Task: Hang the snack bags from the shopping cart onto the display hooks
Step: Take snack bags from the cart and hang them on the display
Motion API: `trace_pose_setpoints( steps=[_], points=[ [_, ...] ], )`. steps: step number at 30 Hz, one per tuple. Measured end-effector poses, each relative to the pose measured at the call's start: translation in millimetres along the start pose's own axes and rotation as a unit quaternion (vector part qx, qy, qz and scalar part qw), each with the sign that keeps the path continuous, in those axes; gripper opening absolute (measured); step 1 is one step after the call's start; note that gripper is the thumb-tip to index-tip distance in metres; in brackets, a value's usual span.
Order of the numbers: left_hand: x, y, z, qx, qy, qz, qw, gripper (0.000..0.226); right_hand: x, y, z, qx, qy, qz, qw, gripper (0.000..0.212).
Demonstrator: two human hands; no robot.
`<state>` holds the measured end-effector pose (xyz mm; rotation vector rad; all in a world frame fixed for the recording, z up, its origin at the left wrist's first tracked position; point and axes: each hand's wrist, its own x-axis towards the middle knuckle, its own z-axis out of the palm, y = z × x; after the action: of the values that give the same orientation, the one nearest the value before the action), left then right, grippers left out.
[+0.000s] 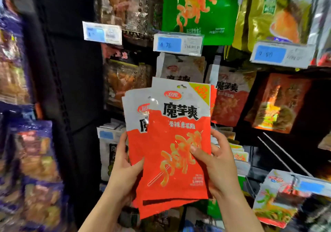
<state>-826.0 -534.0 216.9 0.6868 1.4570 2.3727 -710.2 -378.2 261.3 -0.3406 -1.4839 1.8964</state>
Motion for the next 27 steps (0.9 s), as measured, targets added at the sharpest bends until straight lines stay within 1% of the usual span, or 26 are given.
trace_pose_setpoints(
  steps=[2,4,7,8,11,14,19,22,27],
  points=[
    [5,8,-11,-0.005,0.003,0.007,1.000,0.084,-5,3,17,0.008,0.018,-0.009,1.000,0.061],
    [11,13,-21,-0.022,0.006,0.016,1.000,0.089,-7,7,31,-0.001,0.037,-0.024,0.999,0.058],
    [15,21,-32,-0.051,0.013,0.028,0.998,0.095,-6,10,48,-0.030,0.055,-0.050,0.997,0.060],
    [16,23,-35,-0.057,0.014,0.034,0.998,0.095,-5,10,52,-0.039,0.060,-0.057,0.996,0.060],
    [19,28,-44,-0.064,0.009,0.056,0.996,0.082,-3,11,58,-0.060,0.081,-0.086,0.991,0.060],
    [22,31,-55,-0.051,0.011,0.061,0.997,0.083,-3,9,55,-0.049,0.104,-0.106,0.988,0.061],
    [25,35,-66,-0.057,0.015,0.067,0.996,0.080,6,-4,48,-0.040,0.092,-0.120,0.988,0.062],
    [29,38,-70,-0.061,0.017,0.067,0.996,0.080,18,-17,49,-0.051,0.080,-0.127,0.987,0.069],
    [35,40,-76,-0.067,0.033,0.073,0.995,0.080,37,-40,58,-0.062,0.052,-0.094,0.992,0.068]
  ],
)
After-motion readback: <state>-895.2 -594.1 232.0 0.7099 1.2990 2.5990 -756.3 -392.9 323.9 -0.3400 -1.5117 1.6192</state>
